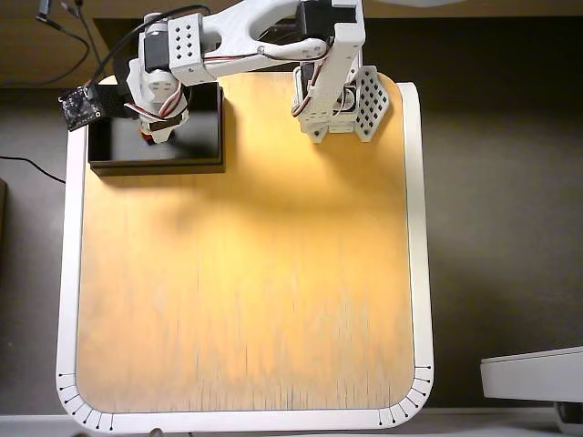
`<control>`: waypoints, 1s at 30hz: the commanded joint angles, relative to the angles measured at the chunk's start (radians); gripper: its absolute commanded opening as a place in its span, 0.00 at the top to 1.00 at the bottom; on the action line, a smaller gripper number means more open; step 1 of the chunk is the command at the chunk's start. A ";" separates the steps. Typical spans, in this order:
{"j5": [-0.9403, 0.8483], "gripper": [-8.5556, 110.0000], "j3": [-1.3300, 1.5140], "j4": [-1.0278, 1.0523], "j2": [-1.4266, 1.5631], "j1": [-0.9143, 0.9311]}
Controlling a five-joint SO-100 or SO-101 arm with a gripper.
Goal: Grasp a lego block and put it in the bin.
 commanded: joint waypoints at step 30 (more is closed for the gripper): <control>0.038 0.82 -0.020 0.061 0.439 0.026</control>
